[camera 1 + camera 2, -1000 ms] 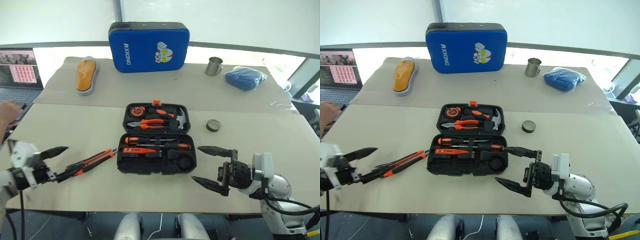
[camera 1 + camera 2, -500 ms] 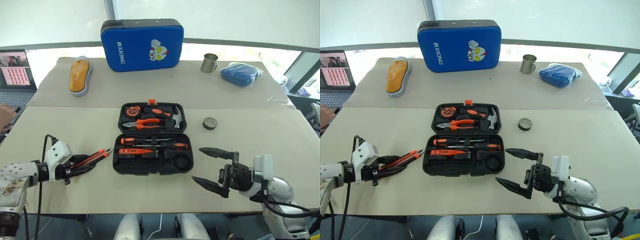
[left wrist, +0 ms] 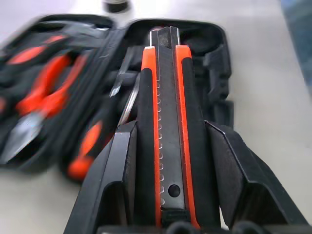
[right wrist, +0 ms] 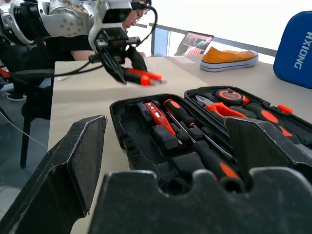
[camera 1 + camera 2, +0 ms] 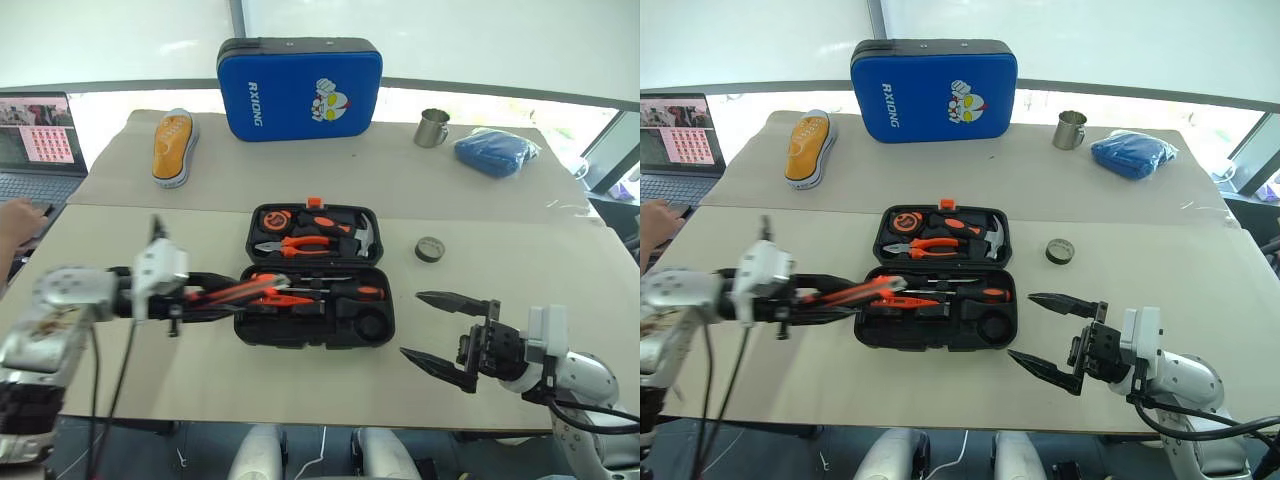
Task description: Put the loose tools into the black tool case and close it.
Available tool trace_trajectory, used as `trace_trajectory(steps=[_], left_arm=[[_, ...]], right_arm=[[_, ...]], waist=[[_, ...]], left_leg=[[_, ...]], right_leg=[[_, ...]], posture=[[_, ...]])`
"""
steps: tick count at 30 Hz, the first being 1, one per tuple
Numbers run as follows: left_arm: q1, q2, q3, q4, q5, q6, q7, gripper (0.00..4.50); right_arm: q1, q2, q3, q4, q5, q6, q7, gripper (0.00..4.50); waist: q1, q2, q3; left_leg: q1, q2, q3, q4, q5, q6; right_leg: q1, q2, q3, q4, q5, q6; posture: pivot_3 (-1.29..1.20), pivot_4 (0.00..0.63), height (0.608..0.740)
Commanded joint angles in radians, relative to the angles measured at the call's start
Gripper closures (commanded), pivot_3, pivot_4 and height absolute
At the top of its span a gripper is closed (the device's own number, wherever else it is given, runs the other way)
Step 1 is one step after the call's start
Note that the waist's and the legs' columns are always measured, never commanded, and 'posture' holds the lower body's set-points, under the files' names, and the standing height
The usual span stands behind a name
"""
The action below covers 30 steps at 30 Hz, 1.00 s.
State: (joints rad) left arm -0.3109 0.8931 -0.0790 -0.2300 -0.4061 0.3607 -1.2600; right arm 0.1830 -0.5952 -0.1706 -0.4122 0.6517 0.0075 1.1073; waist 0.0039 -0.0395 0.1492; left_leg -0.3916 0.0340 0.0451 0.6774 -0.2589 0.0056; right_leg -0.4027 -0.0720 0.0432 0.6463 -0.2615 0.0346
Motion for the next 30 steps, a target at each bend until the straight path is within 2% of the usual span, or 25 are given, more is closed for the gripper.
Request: trace_trajectory(steps=[1,5,13,30], left_arm=[[-0.051,0.005,-0.097,-0.086,0.07,0.096,0.039,2.85],[-0.097,-0.022,-0.181,-0.042,0.142,0.078,0.04,2.85],[-0.156,-0.1,-0.264,-0.005,0.196,0.095,0.037,2.85],[-0.171,-0.159,-0.254,0.002,0.206,0.109,0.045,2.85]], right_arm=[[0.019,-0.003,-0.023,-0.056,0.023,0.004,-0.015,0.0],[0.047,0.005,-0.023,-0.067,0.016,-0.006,-0.021,0.0],[0.059,0.009,-0.024,-0.068,0.008,-0.017,-0.025,0.0],[0.056,0.019,-0.018,-0.055,-0.007,-0.029,-0.033,0.0]], waist=[[-0.007,0.0,0.0],[-0.012,0.0,0.0],[-0.006,0.0,0.0],[0.012,0.0,0.0]], left_leg=[[0.0,0.0,0.0,0.0,0.0,0.0],[0.0,0.001,-0.001,0.0,0.0,0.0],[-0.001,0.0,-0.001,0.001,0.0,0.0],[-0.001,-0.001,-0.001,0.002,0.0,0.0]], right_leg=[[0.0,0.001,0.001,0.0,0.0,0.0],[-0.001,0.002,0.001,0.0,0.0,0.0],[0.0,0.001,0.001,0.0,0.0,0.0],[0.001,-0.001,0.0,0.0,0.0,0.0]], posture=[[0.0,0.15,0.74],[0.0,0.15,0.74],[0.0,0.15,0.74],[0.0,0.15,0.74]])
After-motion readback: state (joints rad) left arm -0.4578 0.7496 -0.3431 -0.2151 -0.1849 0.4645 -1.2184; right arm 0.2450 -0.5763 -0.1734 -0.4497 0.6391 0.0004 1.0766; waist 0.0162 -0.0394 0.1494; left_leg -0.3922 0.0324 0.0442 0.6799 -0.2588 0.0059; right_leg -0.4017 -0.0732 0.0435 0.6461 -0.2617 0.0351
